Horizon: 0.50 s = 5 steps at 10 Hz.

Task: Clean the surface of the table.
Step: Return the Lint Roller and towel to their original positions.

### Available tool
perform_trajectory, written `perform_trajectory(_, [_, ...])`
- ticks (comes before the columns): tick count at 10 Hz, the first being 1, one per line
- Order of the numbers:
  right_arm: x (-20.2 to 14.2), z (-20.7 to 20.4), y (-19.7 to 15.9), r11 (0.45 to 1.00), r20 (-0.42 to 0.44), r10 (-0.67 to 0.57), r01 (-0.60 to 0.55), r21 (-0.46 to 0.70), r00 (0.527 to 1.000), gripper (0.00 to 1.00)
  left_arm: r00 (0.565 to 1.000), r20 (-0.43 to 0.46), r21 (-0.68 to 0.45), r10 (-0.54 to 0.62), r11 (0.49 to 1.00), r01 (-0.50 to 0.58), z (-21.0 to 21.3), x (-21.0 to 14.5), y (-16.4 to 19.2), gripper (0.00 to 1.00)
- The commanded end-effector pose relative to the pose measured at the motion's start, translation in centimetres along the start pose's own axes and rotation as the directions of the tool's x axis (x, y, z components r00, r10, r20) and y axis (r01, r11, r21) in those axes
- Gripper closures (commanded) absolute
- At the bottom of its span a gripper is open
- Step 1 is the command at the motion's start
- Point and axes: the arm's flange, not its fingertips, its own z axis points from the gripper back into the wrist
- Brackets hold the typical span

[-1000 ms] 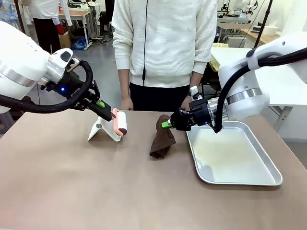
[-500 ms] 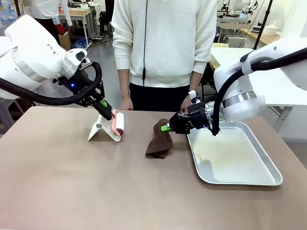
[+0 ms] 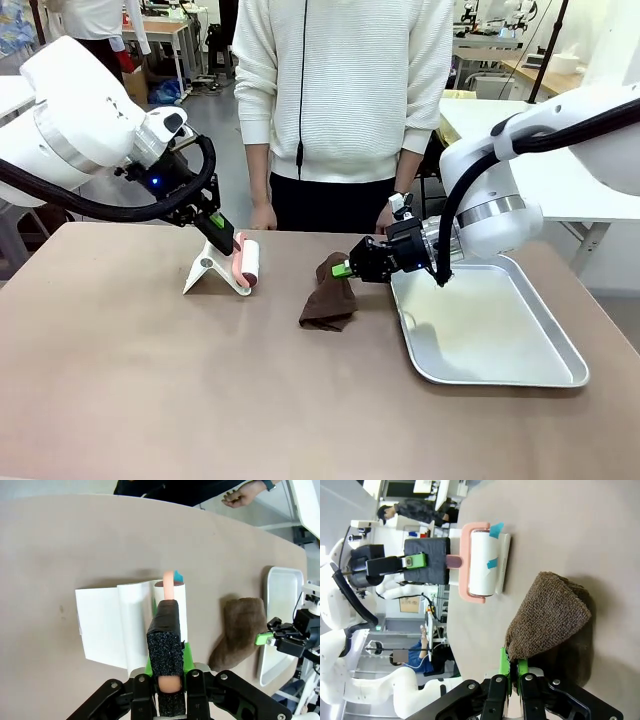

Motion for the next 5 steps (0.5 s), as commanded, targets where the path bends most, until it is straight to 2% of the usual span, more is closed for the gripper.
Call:
perform_trajectory(1, [0.67, 0.04, 0.14, 1.000, -0.001, -0.022, 0.022, 0.016, 1.000, 0.94, 1.000, -0.014, 0.006, 0.012, 1.000, -0.012, -0.05, 0.49, 0.39, 0.78])
perform_trajectory(5, [0.90, -0.17, -0.14, 0.999, -0.009, -0.031, 0.031, 0.014, 0.999, 0.94, 0.998, -0.018, 0.031, 0.058, 0.998, -0.057, -0.61, 0.53, 0.83, 0.78])
